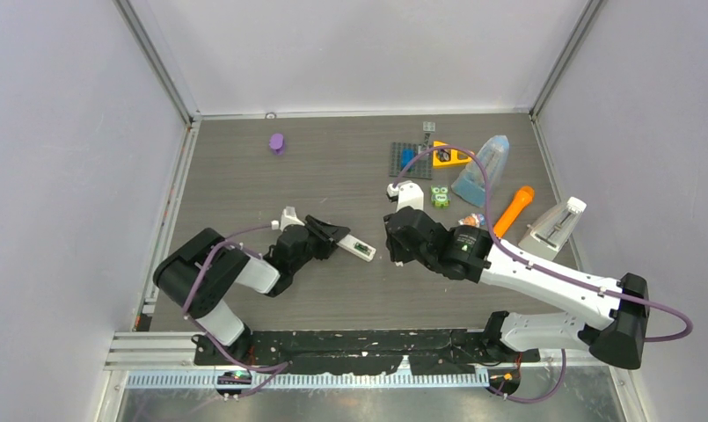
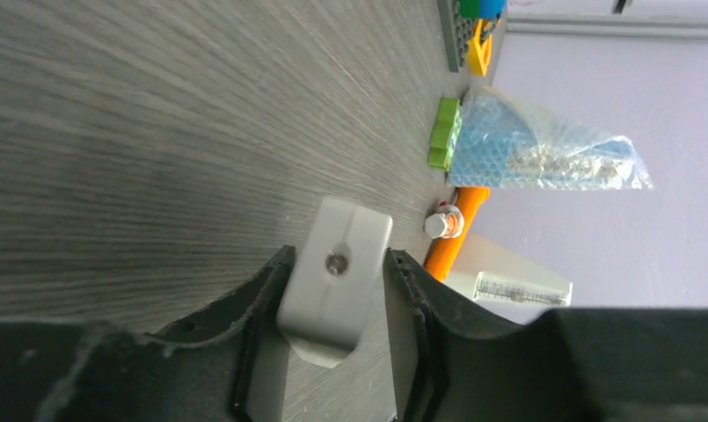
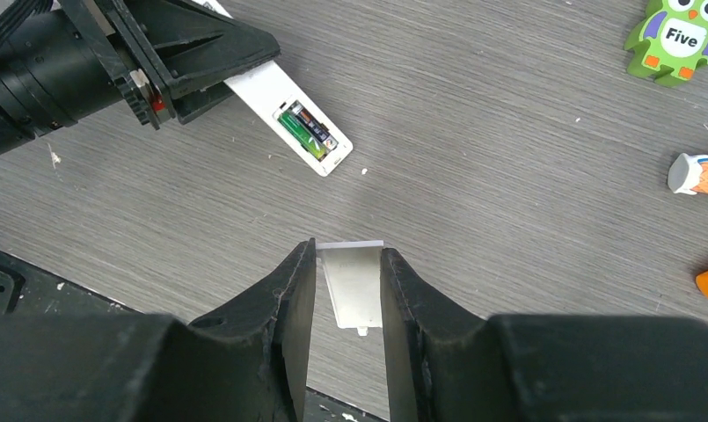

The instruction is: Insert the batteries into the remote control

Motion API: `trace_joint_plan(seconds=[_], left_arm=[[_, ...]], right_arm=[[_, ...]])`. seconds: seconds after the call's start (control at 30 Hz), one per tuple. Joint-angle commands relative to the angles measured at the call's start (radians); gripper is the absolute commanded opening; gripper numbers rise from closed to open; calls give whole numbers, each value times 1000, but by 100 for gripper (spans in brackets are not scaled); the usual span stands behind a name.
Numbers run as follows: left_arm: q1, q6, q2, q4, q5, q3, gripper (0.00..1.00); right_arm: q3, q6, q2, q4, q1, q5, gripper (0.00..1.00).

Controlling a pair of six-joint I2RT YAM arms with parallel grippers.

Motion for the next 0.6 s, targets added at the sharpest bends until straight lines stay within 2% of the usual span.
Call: trace_joint_plan(seconds=[0.0, 0.1, 0.27, 0.4, 0.57], left_arm=[[-5, -23, -74, -86, -66, -18, 47], [-5, -8, -120, -210, -73, -9, 57], [-6, 5, -197, -372, -72, -6, 67], [-5, 29, -333, -577, -90, -2, 75], [-6, 97, -522, -814, -85, 25, 80]], right_arm=[[18, 19, -38, 29, -9, 33, 28], [22, 17, -37, 30, -14, 34, 28], [35, 13, -33, 30, -18, 30, 28], [52, 9, -39, 39, -20, 21, 28], [71, -3, -46, 91, -22, -16, 28]])
